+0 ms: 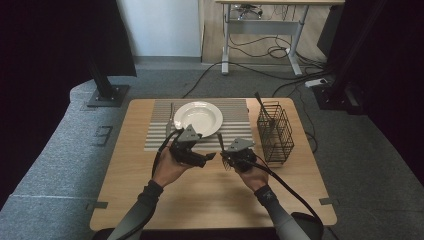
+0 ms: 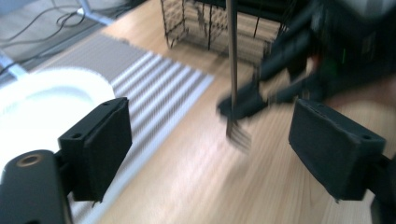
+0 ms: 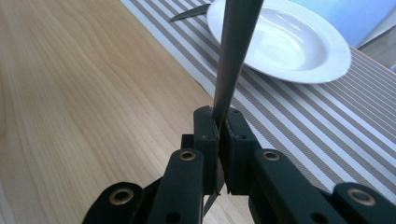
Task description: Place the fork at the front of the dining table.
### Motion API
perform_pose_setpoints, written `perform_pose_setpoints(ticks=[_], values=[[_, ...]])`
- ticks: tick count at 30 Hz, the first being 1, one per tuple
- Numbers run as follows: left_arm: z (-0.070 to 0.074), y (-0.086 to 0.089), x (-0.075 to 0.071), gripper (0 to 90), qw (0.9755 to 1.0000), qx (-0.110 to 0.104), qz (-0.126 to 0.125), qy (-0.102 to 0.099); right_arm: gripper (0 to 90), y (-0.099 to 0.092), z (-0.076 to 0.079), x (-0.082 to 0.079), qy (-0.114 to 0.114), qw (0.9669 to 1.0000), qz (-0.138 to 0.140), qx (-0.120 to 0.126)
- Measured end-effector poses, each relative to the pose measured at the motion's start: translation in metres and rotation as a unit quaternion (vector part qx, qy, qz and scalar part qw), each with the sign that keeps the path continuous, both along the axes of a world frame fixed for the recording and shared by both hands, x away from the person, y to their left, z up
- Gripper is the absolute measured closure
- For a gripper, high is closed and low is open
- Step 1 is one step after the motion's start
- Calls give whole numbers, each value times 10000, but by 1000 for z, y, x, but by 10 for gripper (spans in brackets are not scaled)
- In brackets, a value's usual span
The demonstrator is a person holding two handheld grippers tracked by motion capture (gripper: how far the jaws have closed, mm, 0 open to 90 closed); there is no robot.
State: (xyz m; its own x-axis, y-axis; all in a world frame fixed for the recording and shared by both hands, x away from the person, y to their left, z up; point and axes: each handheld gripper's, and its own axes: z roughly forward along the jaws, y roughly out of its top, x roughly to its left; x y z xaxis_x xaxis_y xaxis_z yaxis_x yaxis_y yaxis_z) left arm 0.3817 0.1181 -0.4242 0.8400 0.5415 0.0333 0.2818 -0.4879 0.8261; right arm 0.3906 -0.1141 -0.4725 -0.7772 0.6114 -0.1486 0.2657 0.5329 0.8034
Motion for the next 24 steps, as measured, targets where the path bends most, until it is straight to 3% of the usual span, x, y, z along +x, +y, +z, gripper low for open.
perform_pose_setpoints(ticks=[4,8,9,11,12,14,17,24], values=[[-30,12,-16,0,9997,-11,174,161,848,-8,4,5,18,9999,-128,-26],[-66,24,-34,0,9990,175,343,214,848,-14,7,11,55,9997,-224,22],[-79,28,-39,0,9985,286,385,249,848,-15,8,12,63,9997,-254,32],[-90,31,-43,0,9977,435,426,285,848,-20,10,17,107,9993,-337,85],[-97,32,-45,0,9966,621,428,320,848,-21,10,19,122,9992,-359,99],[-104,34,-49,0,9954,792,458,267,848,-25,12,25,146,9987,-468,114],[-113,37,-54,0,9952,760,429,432,848,-30,14,33,151,9982,-573,104],[-123,41,-54,0,9932,888,462,599,848,-40,25,52,164,9962,-857,60]])
